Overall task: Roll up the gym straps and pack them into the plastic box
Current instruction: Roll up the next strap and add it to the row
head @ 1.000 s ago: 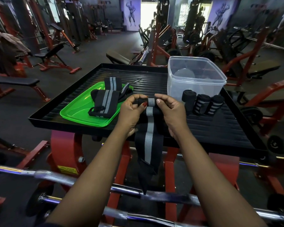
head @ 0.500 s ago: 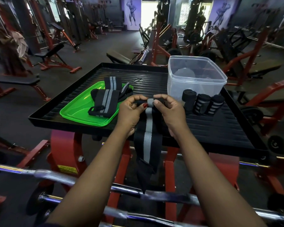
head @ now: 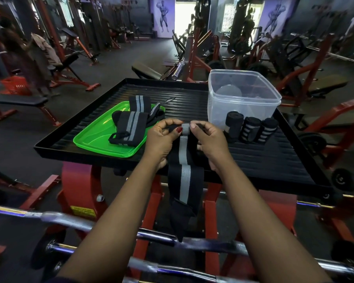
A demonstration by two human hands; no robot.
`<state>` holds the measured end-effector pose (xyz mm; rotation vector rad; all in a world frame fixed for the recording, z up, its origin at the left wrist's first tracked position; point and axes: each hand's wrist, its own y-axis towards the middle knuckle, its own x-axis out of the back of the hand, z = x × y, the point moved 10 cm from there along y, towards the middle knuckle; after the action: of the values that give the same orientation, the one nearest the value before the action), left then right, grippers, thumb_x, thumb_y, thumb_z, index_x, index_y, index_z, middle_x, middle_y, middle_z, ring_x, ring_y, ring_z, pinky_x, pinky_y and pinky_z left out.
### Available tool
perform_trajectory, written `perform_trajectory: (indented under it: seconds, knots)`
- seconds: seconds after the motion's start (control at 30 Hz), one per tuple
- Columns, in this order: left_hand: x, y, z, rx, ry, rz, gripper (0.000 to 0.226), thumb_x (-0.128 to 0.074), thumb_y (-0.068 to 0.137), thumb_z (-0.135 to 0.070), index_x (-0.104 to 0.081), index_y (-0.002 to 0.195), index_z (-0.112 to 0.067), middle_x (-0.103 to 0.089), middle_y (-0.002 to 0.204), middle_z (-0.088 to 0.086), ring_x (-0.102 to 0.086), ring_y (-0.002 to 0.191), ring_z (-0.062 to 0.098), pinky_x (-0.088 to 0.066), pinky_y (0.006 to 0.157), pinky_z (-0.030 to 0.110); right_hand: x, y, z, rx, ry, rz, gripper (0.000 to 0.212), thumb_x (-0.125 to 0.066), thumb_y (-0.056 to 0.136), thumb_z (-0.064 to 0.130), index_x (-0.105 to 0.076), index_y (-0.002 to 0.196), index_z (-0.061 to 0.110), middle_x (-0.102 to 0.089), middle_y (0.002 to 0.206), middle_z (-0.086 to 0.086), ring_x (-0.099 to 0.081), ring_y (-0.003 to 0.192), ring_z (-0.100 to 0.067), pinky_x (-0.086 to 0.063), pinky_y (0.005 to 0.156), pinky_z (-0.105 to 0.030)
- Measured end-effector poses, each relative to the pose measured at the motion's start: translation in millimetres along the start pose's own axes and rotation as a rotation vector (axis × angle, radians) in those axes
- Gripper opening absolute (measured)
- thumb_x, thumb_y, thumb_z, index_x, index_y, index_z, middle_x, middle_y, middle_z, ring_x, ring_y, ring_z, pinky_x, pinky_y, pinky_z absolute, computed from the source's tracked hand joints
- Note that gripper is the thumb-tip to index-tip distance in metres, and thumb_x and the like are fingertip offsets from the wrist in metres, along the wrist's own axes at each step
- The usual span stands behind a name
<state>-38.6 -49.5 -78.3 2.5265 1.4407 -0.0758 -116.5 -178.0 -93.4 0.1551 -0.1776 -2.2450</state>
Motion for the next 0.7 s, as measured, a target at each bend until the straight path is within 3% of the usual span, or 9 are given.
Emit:
perform_trajectory:
  seconds: [0.13, 0.2, 0.3, 0.43, 0.63, 0.7]
  knots:
    - [-1, 0, 3, 0.051, -0.047, 0.013, 0.022, -0.061, 0.086, 0.005, -0.066, 0.1, -0.012, -0.071, 0.067, 0.0, -0.067, 0.065, 0.008, -0.055, 0.062, 0.023, 2, 0, 3, 0.022, -0.035, -0.017, 0.006, -0.067, 0.09, 0.02, -0.069, 0.087, 0.025, -0.072, 0.092, 0.001, -0.064, 0.083, -0.009, -0.048, 0.071, -0.026]
    - [-1, 1, 11, 0.118, -0.094, 0.023, 0.029, -0.064, 0.085, 0.003, -0.065, 0.109, -0.012, -0.072, 0.075, 0.01, -0.069, 0.068, 0.016, -0.058, 0.065, 0.031, 3, 1, 4, 0.04, -0.012, -0.015, 0.011, -0.068, 0.089, 0.014, -0.069, 0.087, 0.025, -0.073, 0.094, -0.001, -0.066, 0.086, -0.012, -0.05, 0.076, -0.028]
    - [-1, 3, 24, 0.227, -0.135, 0.025, 0.025, -0.069, 0.083, -0.004, -0.067, 0.106, -0.01, -0.071, 0.086, 0.017, -0.069, 0.075, 0.024, -0.058, 0.07, 0.038, 7, 1, 4, 0.045, -0.038, -0.03, 0.017, -0.07, 0.086, 0.009, -0.07, 0.091, 0.025, -0.073, 0.099, -0.005, -0.068, 0.094, -0.017, -0.054, 0.085, -0.03]
    - [-2, 4, 24, 0.215, -0.165, 0.028, 0.012, -0.069, 0.083, -0.006, -0.069, 0.095, -0.009, -0.072, 0.077, 0.009, -0.069, 0.068, 0.018, -0.058, 0.061, 0.029, 7, 0, 7, 0.067, -0.082, -0.027, 0.024, -0.07, 0.085, 0.008, -0.07, 0.09, 0.031, -0.071, 0.102, -0.005, -0.066, 0.1, -0.024, -0.055, 0.088, -0.035]
    - [3, 3, 15, 0.116, -0.094, -0.032, 0.019, -0.067, 0.079, 0.009, -0.068, 0.086, -0.009, -0.071, 0.072, 0.007, -0.068, 0.063, 0.012, -0.057, 0.062, 0.026, 3, 0, -2, -0.032, -0.021, -0.01, 0.01, -0.07, 0.088, 0.02, -0.071, 0.093, 0.029, -0.071, 0.101, 0.001, -0.065, 0.09, -0.015, -0.049, 0.068, -0.024]
    - [4, 2, 13, 0.101, -0.07, -0.034, 0.022, -0.066, 0.078, 0.012, -0.067, 0.084, -0.009, -0.07, 0.077, 0.008, -0.067, 0.064, 0.011, -0.057, 0.061, 0.025, 1, 1, -2, -0.021, -0.023, -0.005, 0.015, -0.07, 0.088, 0.012, -0.071, 0.092, 0.026, -0.071, 0.104, -0.005, -0.067, 0.097, -0.021, -0.055, 0.077, -0.03]
